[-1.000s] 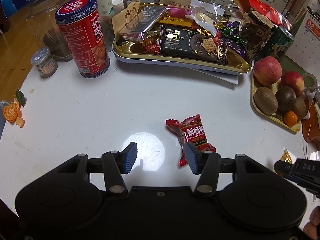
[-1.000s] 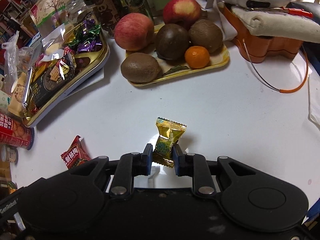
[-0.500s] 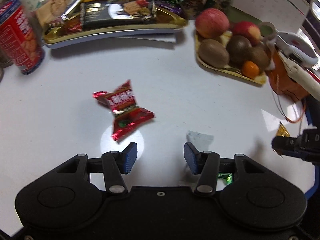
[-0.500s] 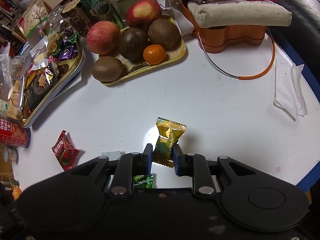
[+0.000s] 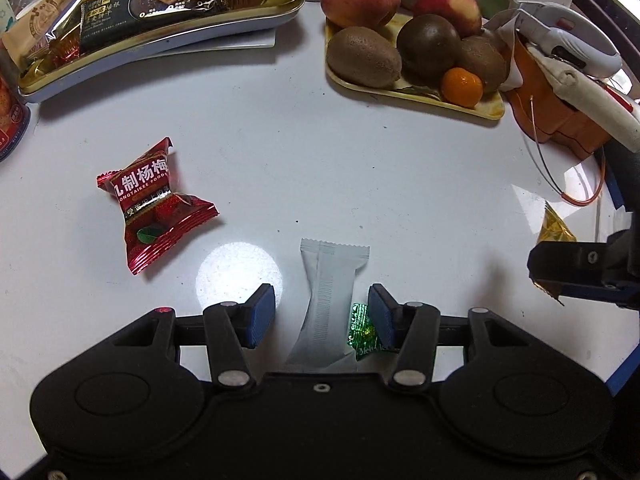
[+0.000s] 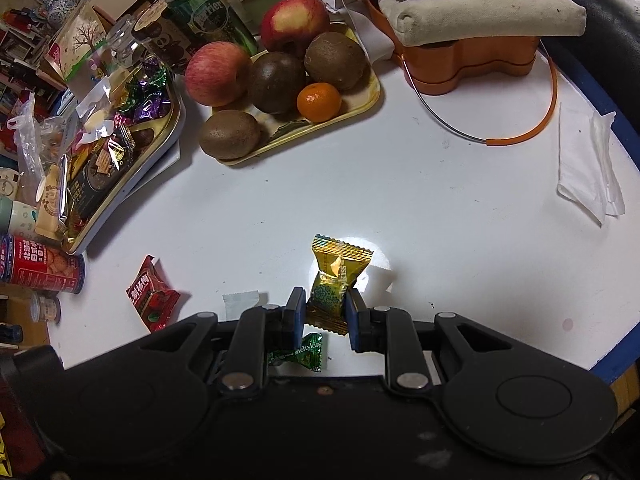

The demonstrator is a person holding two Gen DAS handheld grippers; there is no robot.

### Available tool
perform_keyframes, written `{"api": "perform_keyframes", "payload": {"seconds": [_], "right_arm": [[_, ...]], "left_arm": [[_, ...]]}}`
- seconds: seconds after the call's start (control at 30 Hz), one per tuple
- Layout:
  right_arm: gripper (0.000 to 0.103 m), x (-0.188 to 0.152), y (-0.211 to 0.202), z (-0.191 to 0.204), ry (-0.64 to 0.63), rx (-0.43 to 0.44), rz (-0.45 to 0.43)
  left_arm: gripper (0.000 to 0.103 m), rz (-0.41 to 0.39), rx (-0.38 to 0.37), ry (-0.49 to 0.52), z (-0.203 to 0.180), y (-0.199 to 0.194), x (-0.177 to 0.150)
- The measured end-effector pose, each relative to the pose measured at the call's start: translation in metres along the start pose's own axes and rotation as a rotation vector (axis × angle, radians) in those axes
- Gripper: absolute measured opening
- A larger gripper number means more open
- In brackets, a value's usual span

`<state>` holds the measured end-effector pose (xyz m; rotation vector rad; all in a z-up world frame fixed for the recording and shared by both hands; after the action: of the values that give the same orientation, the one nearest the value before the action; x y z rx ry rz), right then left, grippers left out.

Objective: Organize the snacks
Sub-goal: 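Grasp the grey strip packet with the left tool, then carry the grey packet into the gold tray and open left tool while right tool carries gold candy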

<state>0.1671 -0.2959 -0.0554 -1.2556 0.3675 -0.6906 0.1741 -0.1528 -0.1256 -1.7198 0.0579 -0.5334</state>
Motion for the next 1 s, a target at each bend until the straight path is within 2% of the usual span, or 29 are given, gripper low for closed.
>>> {"api": "perform_keyframes", "payload": {"seconds": [0.17,0.2,0.23,0.4,0.57,0.8,1.0], "right_arm": [[0.023,-0.001,0.001,0.0,-0.004,-0.003,0.005],[0.023,-0.001,0.001,0.0,-0.008,-0.004,0.003],[0.023,-0.002,0.001,0.0,-0.012,-0.004,0.002],[0.023,-0.001,0.0,-0.006,-0.011,-0.009,-0.003],[0.023,0.003,-0.002,-0.016,0.002,-0.024,-0.02],[0.023,0.002,-0.013,-0.035,-0.011,-0.049,-0.062],[0.023,-0.007,-0.024,-0.055,0.013,-0.032,-0.1]], "left_arm": [[0.054,0.012,-0.001,-0.035,0.002,0.008,0.0],[0.048,0.009,-0.008,-0.045,0.004,0.008,0.0],[0.026,0.002,-0.023,-0.053,0.005,0.007,0.001],[0.026,-0.019,-0.054,-0.134,0.019,-0.007,0.001],[0.026,-0.071,-0.07,-0.172,0.035,-0.043,-0.006],[0.026,-0.117,-0.034,-0.161,0.07,-0.095,-0.051],[0.027,-0.113,-0.032,-0.216,0.094,-0.108,-0.106]]}}
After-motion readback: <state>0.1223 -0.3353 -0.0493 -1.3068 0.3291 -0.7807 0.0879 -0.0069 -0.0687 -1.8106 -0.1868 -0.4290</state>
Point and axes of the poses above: each gripper's, at about its wrist camera, not at the fingertips, and y roughly the way its jaws point, z to its left, x to its top, the point moved 8 cm from there along y, roughly the way its jaws point, and after that the axes turned 4 degrees about y, right-handed, at the moved point
